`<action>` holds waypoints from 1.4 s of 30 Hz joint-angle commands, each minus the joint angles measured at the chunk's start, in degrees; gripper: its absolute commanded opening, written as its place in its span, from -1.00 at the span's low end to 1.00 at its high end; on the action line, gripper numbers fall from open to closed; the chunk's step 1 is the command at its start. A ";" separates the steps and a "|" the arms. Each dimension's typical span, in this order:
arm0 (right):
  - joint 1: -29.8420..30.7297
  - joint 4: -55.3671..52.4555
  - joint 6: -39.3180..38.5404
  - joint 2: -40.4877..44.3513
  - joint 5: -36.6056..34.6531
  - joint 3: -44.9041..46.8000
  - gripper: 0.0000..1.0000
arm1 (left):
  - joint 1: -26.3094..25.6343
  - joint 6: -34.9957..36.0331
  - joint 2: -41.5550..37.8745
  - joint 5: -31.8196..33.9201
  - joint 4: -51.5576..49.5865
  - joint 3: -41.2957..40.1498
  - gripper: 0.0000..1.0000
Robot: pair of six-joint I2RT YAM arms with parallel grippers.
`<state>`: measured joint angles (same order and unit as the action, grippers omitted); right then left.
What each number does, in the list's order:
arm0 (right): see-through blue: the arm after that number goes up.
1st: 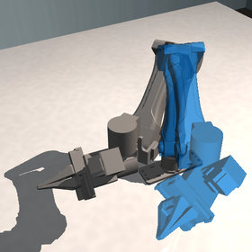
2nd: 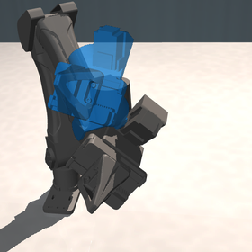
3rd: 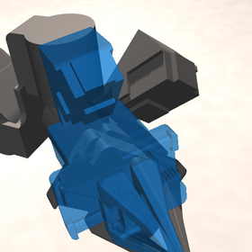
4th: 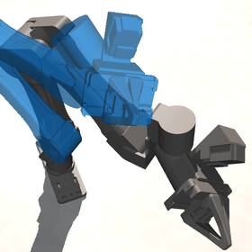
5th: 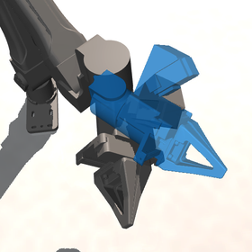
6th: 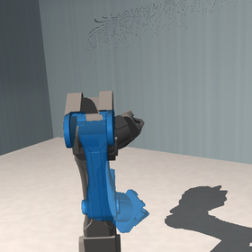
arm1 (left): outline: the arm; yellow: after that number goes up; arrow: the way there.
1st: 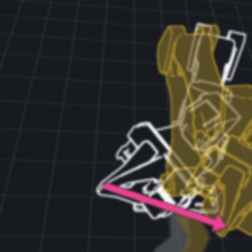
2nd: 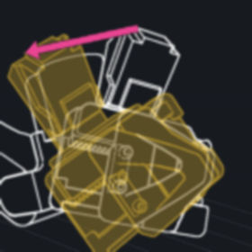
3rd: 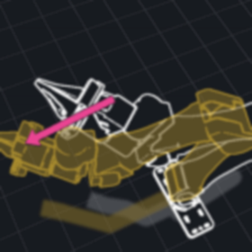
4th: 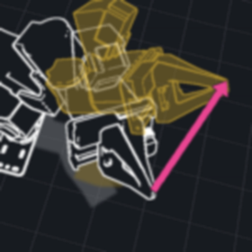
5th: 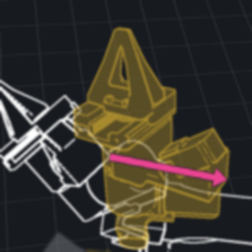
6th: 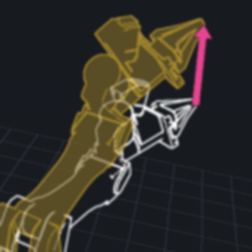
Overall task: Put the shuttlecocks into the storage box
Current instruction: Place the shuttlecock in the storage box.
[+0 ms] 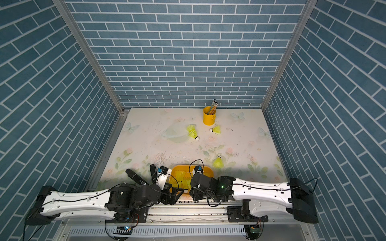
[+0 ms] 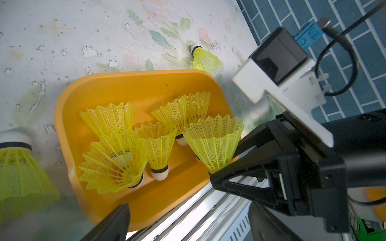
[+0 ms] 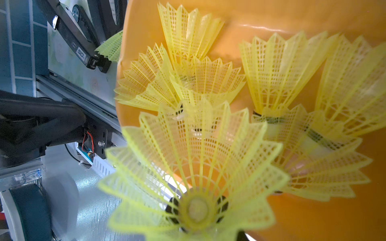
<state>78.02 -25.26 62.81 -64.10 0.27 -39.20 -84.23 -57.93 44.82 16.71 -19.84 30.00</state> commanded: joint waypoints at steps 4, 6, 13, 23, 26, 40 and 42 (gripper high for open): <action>-1.10 -0.76 0.87 -0.74 -0.76 -0.57 -0.71 | -0.52 -0.30 0.86 0.54 1.06 -0.56 0.89; -1.50 -0.85 0.68 -1.01 -0.78 -0.62 -0.71 | -0.53 -0.42 1.06 0.60 1.59 -0.55 0.89; -2.00 -1.11 0.57 -1.31 -0.24 -0.22 -0.63 | -0.60 -0.42 1.75 0.69 1.51 -0.56 0.90; -2.32 -0.85 -0.38 -2.00 0.67 -0.35 -0.27 | -0.60 -0.53 2.00 0.98 1.64 -0.56 0.90; -2.43 -0.85 -0.42 -2.13 0.69 -0.45 -0.23 | -0.60 -0.39 1.96 1.04 1.65 -0.51 0.90; -2.61 -2.81 -0.18 -0.95 -0.09 -1.29 -0.23 | -0.59 -0.47 1.47 1.44 1.20 -0.38 0.90; -2.61 -3.50 -0.20 -0.86 -0.27 -1.73 -0.23 | -0.64 -0.47 1.58 1.52 1.12 -0.25 0.90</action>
<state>75.68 -26.06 62.74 -65.78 0.89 -39.38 -84.42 -58.33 46.65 16.95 -18.28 29.98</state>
